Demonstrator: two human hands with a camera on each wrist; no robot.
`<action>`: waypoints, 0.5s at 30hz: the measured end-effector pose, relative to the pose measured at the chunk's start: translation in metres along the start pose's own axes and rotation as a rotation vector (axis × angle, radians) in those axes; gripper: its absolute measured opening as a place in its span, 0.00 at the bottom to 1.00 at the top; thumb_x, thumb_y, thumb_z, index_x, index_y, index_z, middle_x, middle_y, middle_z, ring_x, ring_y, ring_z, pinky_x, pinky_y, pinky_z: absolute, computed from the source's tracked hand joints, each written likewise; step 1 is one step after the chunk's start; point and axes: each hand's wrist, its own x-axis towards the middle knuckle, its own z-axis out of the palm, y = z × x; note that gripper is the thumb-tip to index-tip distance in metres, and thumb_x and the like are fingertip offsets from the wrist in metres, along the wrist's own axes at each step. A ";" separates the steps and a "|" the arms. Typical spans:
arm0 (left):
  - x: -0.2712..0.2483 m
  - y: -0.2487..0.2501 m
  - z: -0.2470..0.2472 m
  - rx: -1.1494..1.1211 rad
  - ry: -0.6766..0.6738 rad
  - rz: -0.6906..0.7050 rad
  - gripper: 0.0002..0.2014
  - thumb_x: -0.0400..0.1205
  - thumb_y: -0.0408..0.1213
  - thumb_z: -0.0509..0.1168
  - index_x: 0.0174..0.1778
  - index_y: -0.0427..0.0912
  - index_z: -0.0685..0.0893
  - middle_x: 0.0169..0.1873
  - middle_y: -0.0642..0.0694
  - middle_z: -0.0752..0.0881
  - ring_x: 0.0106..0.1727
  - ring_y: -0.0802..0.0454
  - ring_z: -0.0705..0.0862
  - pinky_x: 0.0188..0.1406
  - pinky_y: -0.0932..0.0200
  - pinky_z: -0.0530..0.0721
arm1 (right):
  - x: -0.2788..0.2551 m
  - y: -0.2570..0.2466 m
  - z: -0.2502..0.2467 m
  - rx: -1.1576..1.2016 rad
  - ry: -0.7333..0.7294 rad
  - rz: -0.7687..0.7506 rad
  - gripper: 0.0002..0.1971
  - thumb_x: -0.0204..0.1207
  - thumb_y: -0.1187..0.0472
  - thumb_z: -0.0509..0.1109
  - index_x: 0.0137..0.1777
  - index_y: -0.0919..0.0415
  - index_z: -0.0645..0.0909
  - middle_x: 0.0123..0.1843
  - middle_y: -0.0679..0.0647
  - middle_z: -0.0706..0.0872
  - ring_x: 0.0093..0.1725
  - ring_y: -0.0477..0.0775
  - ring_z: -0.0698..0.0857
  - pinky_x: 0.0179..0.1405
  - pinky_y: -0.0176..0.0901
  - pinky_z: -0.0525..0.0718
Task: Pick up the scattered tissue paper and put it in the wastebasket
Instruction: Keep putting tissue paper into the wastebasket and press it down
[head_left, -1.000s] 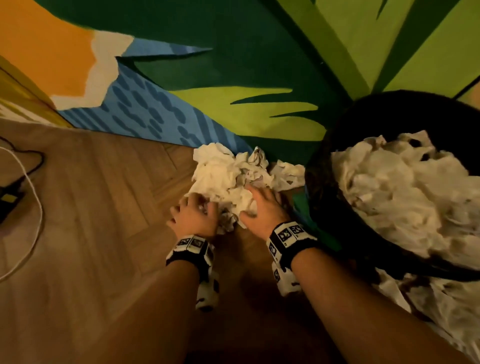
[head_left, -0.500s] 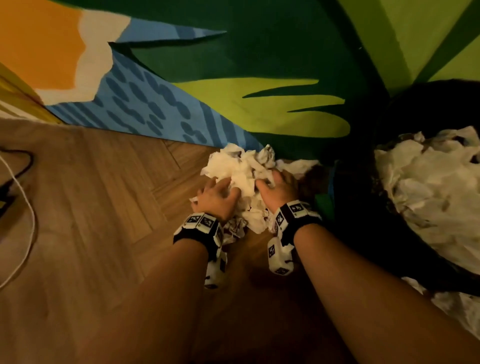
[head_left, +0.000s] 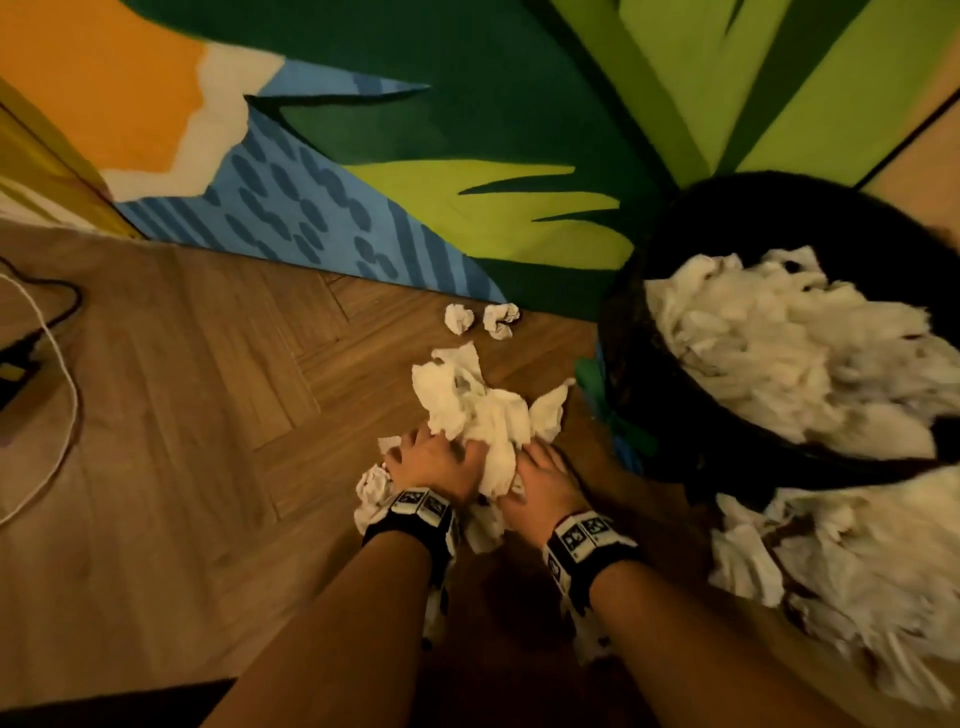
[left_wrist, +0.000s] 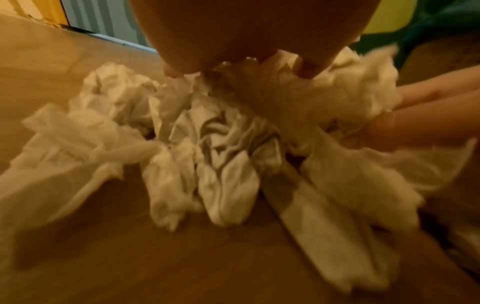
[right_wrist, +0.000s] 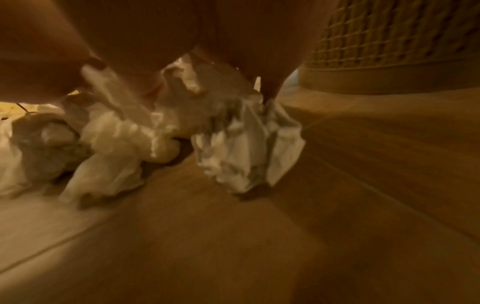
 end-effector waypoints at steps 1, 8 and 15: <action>-0.009 0.002 0.001 0.013 -0.027 0.004 0.30 0.80 0.64 0.51 0.65 0.48 0.83 0.68 0.43 0.79 0.73 0.40 0.70 0.74 0.35 0.60 | -0.013 0.002 -0.003 0.026 -0.011 0.001 0.36 0.77 0.42 0.63 0.85 0.47 0.58 0.86 0.48 0.58 0.84 0.53 0.53 0.84 0.46 0.48; -0.048 -0.013 -0.041 -0.156 0.028 -0.124 0.20 0.82 0.57 0.58 0.67 0.60 0.82 0.79 0.46 0.71 0.80 0.36 0.63 0.77 0.32 0.60 | -0.079 0.013 -0.051 0.270 0.004 0.167 0.29 0.81 0.45 0.62 0.82 0.41 0.62 0.83 0.50 0.63 0.79 0.58 0.68 0.75 0.48 0.71; -0.082 -0.010 -0.062 -0.201 0.058 -0.080 0.15 0.82 0.49 0.62 0.62 0.52 0.83 0.59 0.42 0.86 0.57 0.41 0.82 0.60 0.47 0.82 | -0.121 0.020 -0.073 0.230 0.070 0.256 0.26 0.78 0.53 0.65 0.75 0.41 0.68 0.77 0.55 0.69 0.71 0.64 0.75 0.68 0.54 0.79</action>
